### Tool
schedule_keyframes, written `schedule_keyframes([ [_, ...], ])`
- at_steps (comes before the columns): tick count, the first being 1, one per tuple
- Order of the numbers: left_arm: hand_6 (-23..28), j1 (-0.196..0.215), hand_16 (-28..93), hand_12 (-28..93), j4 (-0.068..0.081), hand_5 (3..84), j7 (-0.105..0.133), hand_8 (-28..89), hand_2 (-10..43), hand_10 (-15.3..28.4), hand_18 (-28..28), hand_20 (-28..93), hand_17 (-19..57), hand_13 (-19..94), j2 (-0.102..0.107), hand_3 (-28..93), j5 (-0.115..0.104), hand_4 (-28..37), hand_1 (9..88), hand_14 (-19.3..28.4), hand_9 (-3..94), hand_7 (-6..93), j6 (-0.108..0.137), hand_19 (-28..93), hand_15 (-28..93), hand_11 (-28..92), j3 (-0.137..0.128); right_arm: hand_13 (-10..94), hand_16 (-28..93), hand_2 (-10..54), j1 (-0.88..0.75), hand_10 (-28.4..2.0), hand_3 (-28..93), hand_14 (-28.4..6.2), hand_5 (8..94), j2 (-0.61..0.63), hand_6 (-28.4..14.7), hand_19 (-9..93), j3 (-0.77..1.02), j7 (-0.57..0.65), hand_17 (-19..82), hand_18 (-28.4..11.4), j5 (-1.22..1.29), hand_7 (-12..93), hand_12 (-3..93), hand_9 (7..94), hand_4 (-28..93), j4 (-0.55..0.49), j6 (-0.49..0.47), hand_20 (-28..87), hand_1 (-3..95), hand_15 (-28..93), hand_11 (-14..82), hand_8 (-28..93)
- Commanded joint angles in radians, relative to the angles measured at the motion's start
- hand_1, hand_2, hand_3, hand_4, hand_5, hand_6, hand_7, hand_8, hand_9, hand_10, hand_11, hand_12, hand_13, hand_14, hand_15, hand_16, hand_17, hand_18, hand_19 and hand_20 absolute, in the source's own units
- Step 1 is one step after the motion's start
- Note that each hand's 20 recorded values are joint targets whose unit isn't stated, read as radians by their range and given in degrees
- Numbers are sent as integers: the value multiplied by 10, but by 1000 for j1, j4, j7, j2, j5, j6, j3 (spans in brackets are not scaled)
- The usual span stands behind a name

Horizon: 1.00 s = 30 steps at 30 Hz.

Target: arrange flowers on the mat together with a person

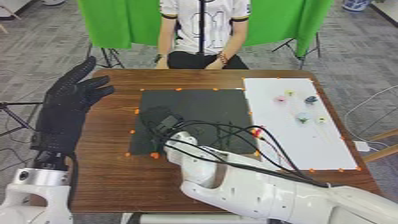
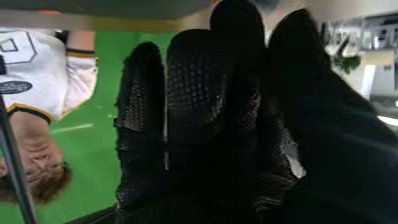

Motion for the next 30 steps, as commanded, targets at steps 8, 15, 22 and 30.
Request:
schedule_keyframes([
  [8, 51, 41, -69, 118, -4, 312, -29, -107, 8, 190, 225, 161, -106, 233, -19, 788, 9, -283, 212, 262, 336, 149, -3, 455, 462, 219, -12, 758, 203, -95, -22, -93, 586, -42, 645, -15, 17, 901, 46, -16, 412, -161, 24, 167, 234, 768, -253, -48, 1, -5, 487, 608, 325, -121],
  [15, 52, 164, -58, 121, -38, 314, 5, -105, 10, 188, 223, 162, -105, 234, -38, 785, 2, -283, 214, 262, 333, 147, 24, 456, 463, 205, -82, 729, 193, -95, -60, -105, 630, -55, 632, 22, 15, 870, 187, -44, 392, -164, 226, 168, 194, 738, -202, -202, 47, -15, 420, 580, 339, -123],
  [22, 53, 217, -71, 124, -43, 316, 21, -104, 11, 188, 223, 163, -104, 237, -62, 785, -5, -283, 215, 264, 338, 146, 35, 462, 500, 227, -112, 702, 182, -95, -282, -120, 847, -78, 637, 84, 17, 827, 511, -133, 362, -169, 567, 170, 190, 725, -282, -407, 13, -23, 279, 542, 295, -124],
  [30, 54, 291, -84, 115, -53, 318, 30, -106, 13, 189, 223, 161, -104, 237, -81, 784, -23, -283, 214, 264, 339, 149, 50, 466, 515, 241, -135, 563, 122, 31, -628, -172, 725, -169, 586, 94, -22, 695, 952, -243, 260, -210, 1203, 151, 163, 627, -282, -522, -79, -33, 272, 463, 207, -121],
])
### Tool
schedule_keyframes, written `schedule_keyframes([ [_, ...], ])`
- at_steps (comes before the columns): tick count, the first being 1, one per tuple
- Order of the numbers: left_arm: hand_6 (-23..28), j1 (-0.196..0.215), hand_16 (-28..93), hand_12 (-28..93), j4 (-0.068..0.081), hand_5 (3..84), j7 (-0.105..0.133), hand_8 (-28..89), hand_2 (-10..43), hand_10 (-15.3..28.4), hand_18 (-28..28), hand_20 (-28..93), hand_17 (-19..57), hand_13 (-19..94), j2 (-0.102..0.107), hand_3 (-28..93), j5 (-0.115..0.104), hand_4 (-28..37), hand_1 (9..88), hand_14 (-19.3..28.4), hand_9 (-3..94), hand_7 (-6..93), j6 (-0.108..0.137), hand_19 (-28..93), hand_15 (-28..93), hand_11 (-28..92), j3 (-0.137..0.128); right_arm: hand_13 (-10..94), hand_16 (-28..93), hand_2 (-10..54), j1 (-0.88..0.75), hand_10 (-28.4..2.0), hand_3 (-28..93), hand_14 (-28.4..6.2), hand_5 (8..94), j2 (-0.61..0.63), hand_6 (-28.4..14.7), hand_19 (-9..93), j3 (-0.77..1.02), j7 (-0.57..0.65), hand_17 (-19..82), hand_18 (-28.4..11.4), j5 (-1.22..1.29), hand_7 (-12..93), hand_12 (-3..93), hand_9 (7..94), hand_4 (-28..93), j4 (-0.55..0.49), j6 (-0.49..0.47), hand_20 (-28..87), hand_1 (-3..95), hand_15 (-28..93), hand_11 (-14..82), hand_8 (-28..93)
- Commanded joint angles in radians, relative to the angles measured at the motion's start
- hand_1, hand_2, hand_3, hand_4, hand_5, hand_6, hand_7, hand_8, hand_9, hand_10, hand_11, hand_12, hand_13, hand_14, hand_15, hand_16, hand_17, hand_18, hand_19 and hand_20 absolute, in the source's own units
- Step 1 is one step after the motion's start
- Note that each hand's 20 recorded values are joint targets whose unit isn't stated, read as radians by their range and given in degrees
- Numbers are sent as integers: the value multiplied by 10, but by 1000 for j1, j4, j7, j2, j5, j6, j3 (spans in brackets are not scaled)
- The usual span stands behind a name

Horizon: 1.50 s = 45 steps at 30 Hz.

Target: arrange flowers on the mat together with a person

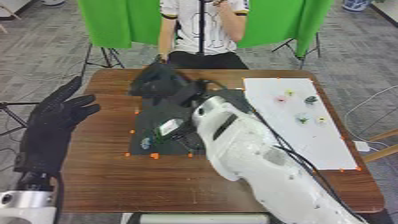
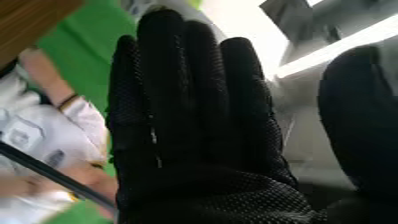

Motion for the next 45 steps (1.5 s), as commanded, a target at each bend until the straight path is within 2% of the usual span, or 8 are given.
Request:
schedule_keyframes([
  [1, 53, 72, -85, 114, -8, 318, 5, -106, 13, 189, 223, 160, -104, 236, -29, 784, -21, -283, 214, 264, 338, 149, 22, 465, 515, 241, -15, 546, 109, 37, -354, -177, 725, -171, 575, 57, -25, 674, 389, -98, 247, -215, 586, 150, 157, 610, -281, -63, -33, -31, 269, 448, 197, -120],
  [5, 52, 99, -92, 109, -14, 317, 1, -108, 14, 188, 222, 153, -105, 235, -46, 784, -18, -283, 210, 260, 338, 149, 18, 458, 503, 238, -29, 465, 66, 56, -491, -188, 740, -155, 542, 71, -36, 563, 525, -131, 206, -213, 714, 144, 139, 555, -273, -102, -27, -10, 256, 356, 162, -119],
  [9, 48, 98, -94, 102, -9, 316, -19, -110, 14, 183, 218, 135, -105, 227, -59, 784, -13, -283, 209, 249, 334, 147, -2, 439, 457, 225, -20, 382, 48, 58, -624, -195, 753, -156, 509, 74, -37, 496, 643, -155, 177, -214, 769, 135, 121, 493, -274, -132, -21, 5, 242, 290, 115, -117],
  [13, 46, 96, -87, 98, -3, 312, -20, -110, 15, 178, 216, 121, -108, 221, -48, 784, -27, -283, 206, 240, 325, 146, 6, 428, 426, 214, -2, 305, 55, 59, -732, -177, 757, -190, 472, 71, -34, 473, 731, -196, 136, -235, 811, 125, 122, 441, -275, -139, 9, 28, 229, 254, 91, -112],
  [18, 44, 87, -74, 98, 2, 310, -12, -109, 15, 176, 216, 117, -109, 216, -50, 784, -22, -283, 204, 248, 319, 144, 1, 432, 438, 211, 14, 303, 83, 58, -832, -159, 760, -196, 450, 64, -28, 478, 788, -243, 115, -247, 828, 124, 131, 411, -274, -154, 65, 55, 224, 256, 81, -107],
  [22, 44, 90, -78, 95, -1, 310, -17, -109, 15, 168, 216, 110, -109, 214, -55, 784, -21, -283, 204, 239, 308, 142, -4, 427, 420, 202, 13, 295, 89, 60, -855, -151, 759, -191, 439, 57, -24, 459, 799, -258, 110, -245, 846, 122, 133, 400, -274, -154, 73, 59, 223, 238, 82, -108],
  [34, 44, 59, -69, 97, 5, 311, -21, -109, 17, 173, 216, 104, -110, 221, -54, 785, -19, -283, 204, 247, 315, 142, 6, 431, 431, 204, 49, 317, 100, 72, -850, -151, 757, -194, 443, 56, -26, 464, 808, -272, 109, -247, 890, 124, 129, 411, -270, -149, 90, 78, 216, 249, 96, -109],
  [45, 44, 56, -76, 98, 4, 312, -22, -110, 19, 177, 216, 105, -110, 224, -55, 787, -17, -283, 206, 254, 322, 145, 4, 437, 454, 214, 49, 330, 94, 75, -842, -152, 760, -197, 444, 64, -27, 472, 807, -283, 111, -249, 878, 121, 124, 415, -266, -144, 100, 82, 213, 262, 99, -108],
])
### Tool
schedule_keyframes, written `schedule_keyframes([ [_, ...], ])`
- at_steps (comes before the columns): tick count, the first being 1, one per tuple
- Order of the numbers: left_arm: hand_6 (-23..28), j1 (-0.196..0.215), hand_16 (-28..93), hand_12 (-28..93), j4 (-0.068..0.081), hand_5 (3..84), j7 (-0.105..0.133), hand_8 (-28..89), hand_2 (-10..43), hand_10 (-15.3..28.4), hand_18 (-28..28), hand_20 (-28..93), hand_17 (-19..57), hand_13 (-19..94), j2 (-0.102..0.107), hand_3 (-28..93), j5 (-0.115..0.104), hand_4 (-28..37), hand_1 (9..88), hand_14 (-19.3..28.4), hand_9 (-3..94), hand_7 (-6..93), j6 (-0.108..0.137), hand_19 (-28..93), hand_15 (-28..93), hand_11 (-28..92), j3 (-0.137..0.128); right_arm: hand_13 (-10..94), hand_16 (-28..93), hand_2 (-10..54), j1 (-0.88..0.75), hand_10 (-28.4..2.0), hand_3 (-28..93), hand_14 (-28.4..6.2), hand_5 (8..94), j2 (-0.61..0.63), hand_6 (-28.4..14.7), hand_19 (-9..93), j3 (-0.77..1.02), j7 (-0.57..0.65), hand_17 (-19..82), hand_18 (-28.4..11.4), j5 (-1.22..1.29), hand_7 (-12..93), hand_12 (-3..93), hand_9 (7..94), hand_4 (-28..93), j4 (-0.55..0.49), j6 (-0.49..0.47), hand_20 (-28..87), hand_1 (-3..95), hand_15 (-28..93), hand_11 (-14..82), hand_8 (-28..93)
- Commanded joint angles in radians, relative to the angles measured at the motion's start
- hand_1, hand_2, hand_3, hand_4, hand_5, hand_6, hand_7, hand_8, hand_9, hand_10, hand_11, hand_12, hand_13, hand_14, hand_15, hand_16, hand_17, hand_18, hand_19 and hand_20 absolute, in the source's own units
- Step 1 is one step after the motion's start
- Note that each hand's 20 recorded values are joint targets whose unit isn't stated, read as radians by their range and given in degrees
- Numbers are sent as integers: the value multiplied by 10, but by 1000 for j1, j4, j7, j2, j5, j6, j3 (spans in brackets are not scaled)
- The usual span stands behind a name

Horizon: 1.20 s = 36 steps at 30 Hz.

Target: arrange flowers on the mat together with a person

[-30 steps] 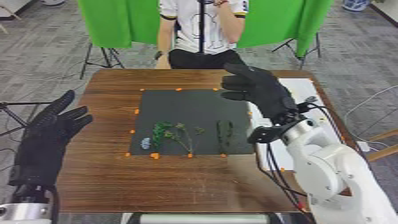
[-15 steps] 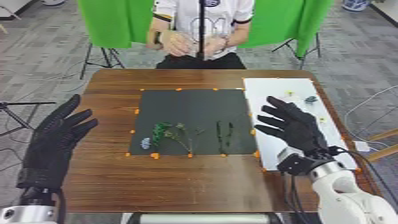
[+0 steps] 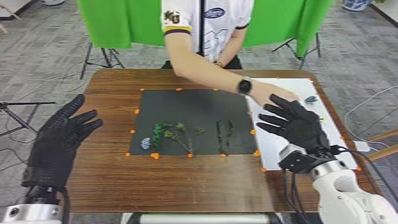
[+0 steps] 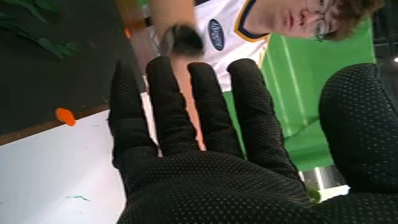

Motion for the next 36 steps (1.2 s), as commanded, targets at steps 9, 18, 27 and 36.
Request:
schedule_keyframes([
  [9, 44, 16, -81, 97, 5, 312, 18, -109, 19, 175, 217, 103, -109, 222, 9, 787, -10, -283, 206, 252, 319, 144, 4, 437, 452, 210, 9, 332, 93, 77, -7, -154, 763, -198, 447, 6, -28, 475, 12, -20, 111, -250, 1, 121, 123, 418, -265, -5, -2, 83, 209, 264, 98, -108],
  [18, 45, 2, -79, 98, 9, 312, 13, -109, 20, 177, 216, 101, -109, 222, 9, 787, -8, -283, 206, 253, 321, 145, 3, 438, 455, 212, 17, 352, 97, 82, -9, -155, 763, -199, 450, 6, -28, 487, 12, -22, 111, -252, 3, 121, 124, 428, -263, -5, 2, 88, 206, 282, 104, -108],
  [27, 46, 1, -77, 105, 11, 313, 17, -109, 22, 185, 219, 107, -110, 227, 14, 789, -7, -283, 207, 258, 330, 149, 4, 450, 475, 229, 25, 378, 102, 82, -9, -156, 768, -198, 455, 8, -30, 504, 11, -23, 116, -250, -2, 122, 124, 438, -259, -6, 7, 97, 206, 316, 111, -108],
  [36, 49, -8, -85, 105, 9, 315, 17, -110, 23, 188, 221, 113, -110, 227, 13, 791, -2, -283, 207, 261, 332, 152, -2, 459, 491, 239, 26, 386, 95, 81, -5, -158, 772, -195, 460, 8, -31, 514, 11, -19, 118, -250, -6, 124, 124, 445, -259, -4, 4, 101, 207, 336, 118, -109],
])
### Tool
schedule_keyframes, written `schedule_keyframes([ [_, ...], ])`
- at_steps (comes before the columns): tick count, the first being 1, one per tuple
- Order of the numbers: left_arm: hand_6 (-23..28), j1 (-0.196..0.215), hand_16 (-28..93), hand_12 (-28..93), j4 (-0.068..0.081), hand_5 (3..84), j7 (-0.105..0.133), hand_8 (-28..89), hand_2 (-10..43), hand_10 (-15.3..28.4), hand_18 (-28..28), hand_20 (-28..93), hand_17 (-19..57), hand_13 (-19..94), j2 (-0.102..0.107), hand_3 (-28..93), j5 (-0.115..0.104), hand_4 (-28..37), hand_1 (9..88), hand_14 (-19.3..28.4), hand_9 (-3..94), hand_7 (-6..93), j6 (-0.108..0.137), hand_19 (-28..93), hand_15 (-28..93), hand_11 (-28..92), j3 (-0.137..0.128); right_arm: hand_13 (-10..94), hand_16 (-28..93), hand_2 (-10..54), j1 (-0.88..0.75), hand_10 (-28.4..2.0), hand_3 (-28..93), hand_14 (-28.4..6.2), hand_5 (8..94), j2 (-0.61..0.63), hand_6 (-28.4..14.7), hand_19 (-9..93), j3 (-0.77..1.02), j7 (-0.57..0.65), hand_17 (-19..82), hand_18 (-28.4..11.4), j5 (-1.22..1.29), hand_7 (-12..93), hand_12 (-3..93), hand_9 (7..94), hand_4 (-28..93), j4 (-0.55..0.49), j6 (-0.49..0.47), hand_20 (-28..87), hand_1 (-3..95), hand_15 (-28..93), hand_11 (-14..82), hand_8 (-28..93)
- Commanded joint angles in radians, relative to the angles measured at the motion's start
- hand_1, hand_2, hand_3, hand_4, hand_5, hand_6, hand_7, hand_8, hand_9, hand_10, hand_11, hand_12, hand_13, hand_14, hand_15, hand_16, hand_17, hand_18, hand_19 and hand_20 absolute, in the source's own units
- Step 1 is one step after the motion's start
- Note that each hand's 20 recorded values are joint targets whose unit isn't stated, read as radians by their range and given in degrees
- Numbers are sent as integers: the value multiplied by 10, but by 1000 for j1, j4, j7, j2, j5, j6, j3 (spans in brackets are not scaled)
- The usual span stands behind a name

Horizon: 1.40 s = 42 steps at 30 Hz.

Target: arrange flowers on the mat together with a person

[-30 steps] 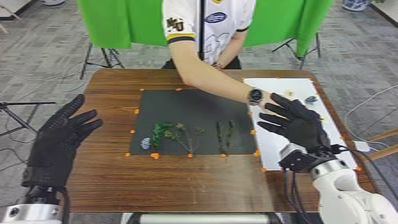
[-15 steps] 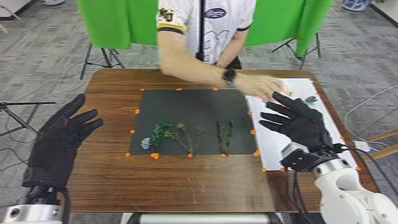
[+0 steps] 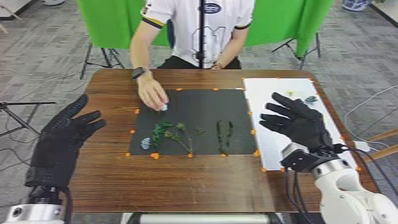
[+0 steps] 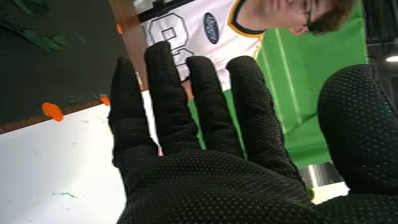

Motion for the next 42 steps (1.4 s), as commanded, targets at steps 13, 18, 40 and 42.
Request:
schedule_keyframes([
  [13, 51, 11, -89, 106, -2, 317, -2, -110, 24, 189, 220, 115, -109, 229, -6, 792, 4, -283, 210, 261, 335, 154, 4, 460, 499, 245, 5, 389, 89, 82, -11, -162, 773, -195, 462, -4, -32, 518, 3, 1, 119, -248, -5, 124, 123, 448, -258, -6, -4, 102, 208, 344, 121, -109],
  [18, 52, 12, -90, 106, -1, 317, 0, -110, 26, 190, 220, 116, -109, 229, -6, 791, 3, -283, 211, 261, 335, 154, 10, 460, 500, 246, 11, 389, 89, 82, -6, -162, 773, -195, 465, -2, -33, 520, 4, 5, 119, -249, -24, 125, 123, 449, -258, -6, 1, 102, 209, 347, 123, -110],
  [40, 53, 13, -92, 105, -10, 318, -7, -110, 28, 190, 219, 117, -109, 229, -7, 792, 5, -283, 212, 262, 336, 154, 24, 460, 503, 247, 16, 505, 62, 51, 235, -197, 742, -186, 501, 275, -42, 698, -108, 451, 251, -239, -803, 140, 132, 479, -237, 57, 373, 61, 275, 544, 161, -114],
  [42, 53, 14, -92, 105, -11, 318, -8, -110, 28, 190, 219, 117, -109, 229, -7, 791, 7, -283, 213, 262, 335, 154, 23, 460, 503, 248, 17, 517, 45, 46, 287, -195, 739, -181, 507, 310, -42, 729, -158, 555, 269, -237, -955, 140, 126, 483, -227, 95, 370, 12, 284, 558, 167, -115],
])
